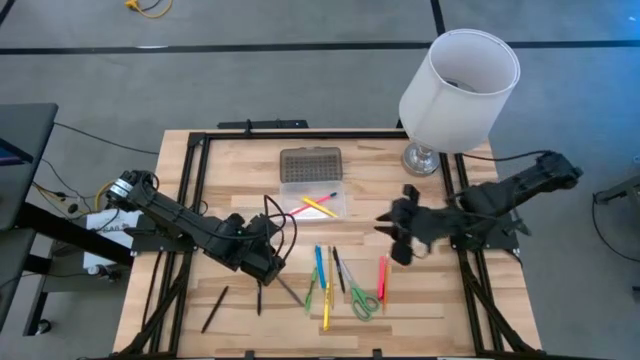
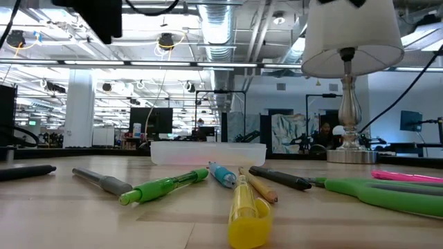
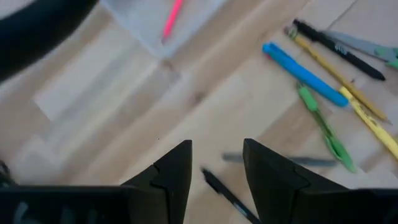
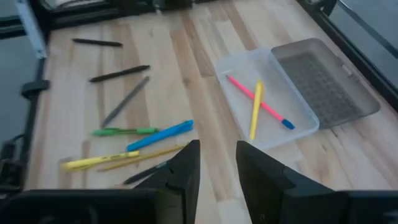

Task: Pick & place school supplies into a supply box
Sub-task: Put the middle black pen into the supply box

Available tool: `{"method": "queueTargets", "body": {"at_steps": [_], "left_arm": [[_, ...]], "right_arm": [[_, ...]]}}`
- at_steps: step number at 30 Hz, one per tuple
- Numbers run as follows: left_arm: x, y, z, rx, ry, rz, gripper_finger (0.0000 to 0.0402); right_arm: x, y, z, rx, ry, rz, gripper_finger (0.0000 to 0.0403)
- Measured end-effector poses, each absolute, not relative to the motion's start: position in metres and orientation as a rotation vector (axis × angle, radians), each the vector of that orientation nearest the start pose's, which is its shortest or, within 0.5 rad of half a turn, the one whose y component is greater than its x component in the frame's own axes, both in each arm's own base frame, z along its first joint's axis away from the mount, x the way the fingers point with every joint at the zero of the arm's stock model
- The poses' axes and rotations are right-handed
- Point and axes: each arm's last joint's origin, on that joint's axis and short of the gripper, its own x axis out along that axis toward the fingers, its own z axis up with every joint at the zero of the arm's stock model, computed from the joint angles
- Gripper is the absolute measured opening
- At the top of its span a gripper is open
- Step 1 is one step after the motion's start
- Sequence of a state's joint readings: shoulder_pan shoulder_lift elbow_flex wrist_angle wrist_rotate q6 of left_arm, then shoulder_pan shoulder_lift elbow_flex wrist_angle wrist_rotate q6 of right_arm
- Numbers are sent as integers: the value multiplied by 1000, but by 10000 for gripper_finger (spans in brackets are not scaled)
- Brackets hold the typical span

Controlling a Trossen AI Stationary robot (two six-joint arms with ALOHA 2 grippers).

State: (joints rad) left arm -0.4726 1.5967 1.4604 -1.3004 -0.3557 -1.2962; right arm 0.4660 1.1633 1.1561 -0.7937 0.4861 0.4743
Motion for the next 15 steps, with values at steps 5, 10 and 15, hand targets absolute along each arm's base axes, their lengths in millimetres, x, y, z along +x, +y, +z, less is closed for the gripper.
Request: {"method": "queueTargets", "body": {"at_steps": [5, 10, 15], "left_arm": [[257, -137, 286, -664, 1125, 753, 139], [248, -152, 265, -855, 1049, 862, 139], [244, -156, 240, -1012, 985, 957, 139]], "right_arm": [[175, 101, 343, 92, 672, -207, 97], [147, 107, 343, 104, 648, -279, 97], [133, 111, 341, 98, 631, -306, 97]]}}
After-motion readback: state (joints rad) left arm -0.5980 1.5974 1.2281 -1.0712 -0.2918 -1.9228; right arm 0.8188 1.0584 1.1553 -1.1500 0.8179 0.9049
